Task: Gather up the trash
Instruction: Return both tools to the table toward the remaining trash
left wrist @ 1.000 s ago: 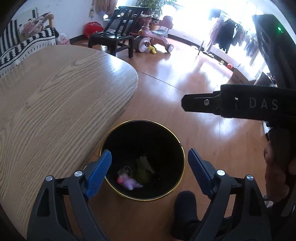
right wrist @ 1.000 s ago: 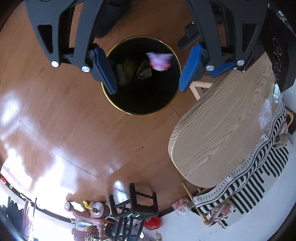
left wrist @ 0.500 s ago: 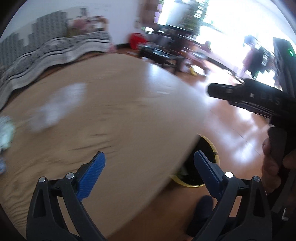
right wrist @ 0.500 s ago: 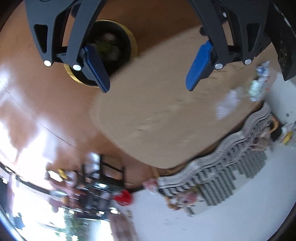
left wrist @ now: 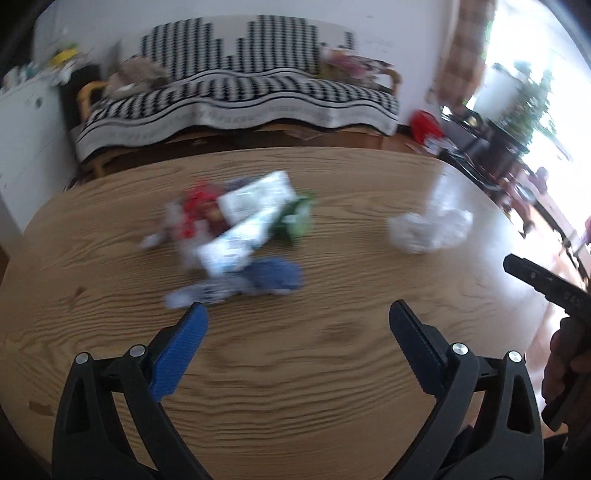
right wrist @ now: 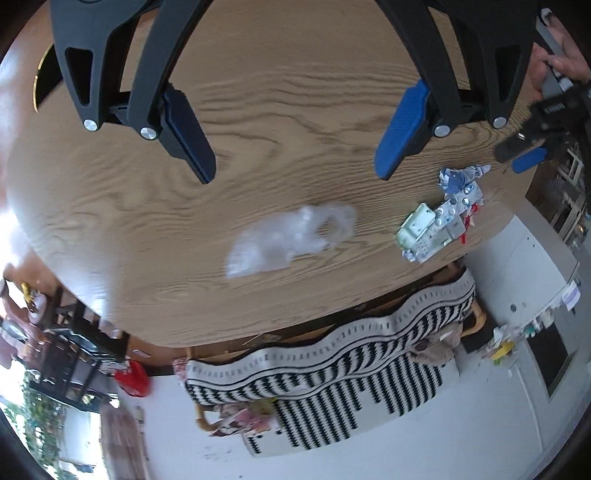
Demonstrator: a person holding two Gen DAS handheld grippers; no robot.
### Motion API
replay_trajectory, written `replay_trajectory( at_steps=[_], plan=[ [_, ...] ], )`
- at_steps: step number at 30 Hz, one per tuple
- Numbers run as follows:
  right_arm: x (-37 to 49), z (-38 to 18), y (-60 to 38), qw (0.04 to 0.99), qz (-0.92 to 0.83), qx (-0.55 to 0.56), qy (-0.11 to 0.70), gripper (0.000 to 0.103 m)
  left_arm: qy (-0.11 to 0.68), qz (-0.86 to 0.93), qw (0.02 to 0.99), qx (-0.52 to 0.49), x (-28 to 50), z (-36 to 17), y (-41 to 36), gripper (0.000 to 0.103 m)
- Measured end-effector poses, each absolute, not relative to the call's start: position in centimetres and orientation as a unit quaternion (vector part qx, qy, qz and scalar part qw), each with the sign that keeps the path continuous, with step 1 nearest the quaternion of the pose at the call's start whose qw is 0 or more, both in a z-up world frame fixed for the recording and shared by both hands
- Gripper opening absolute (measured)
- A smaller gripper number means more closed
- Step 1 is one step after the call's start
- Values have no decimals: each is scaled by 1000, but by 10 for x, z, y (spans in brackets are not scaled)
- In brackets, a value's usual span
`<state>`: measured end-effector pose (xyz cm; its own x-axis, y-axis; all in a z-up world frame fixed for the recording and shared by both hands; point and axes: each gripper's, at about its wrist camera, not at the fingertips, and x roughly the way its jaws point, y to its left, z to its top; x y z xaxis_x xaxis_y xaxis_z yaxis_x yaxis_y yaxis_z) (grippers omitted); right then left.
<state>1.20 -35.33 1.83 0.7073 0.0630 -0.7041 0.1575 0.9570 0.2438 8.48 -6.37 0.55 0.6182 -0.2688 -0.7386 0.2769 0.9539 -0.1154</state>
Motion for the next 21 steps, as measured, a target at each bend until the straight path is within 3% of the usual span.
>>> replay_trajectory(
  at_steps=[8, 15, 21],
  plan=[
    [65, -3, -337, 917, -46, 94, 385, 92, 417, -150, 897, -6, 119, -16, -10, 96],
    [109, -16, -348, 911, -64, 118, 391, 95, 418, -176, 891, 18, 146, -42, -29, 96],
    [146, -45, -352, 886, -67, 116, 443, 95, 442, -192, 876, 22, 162, -60, -40, 96]
  ],
)
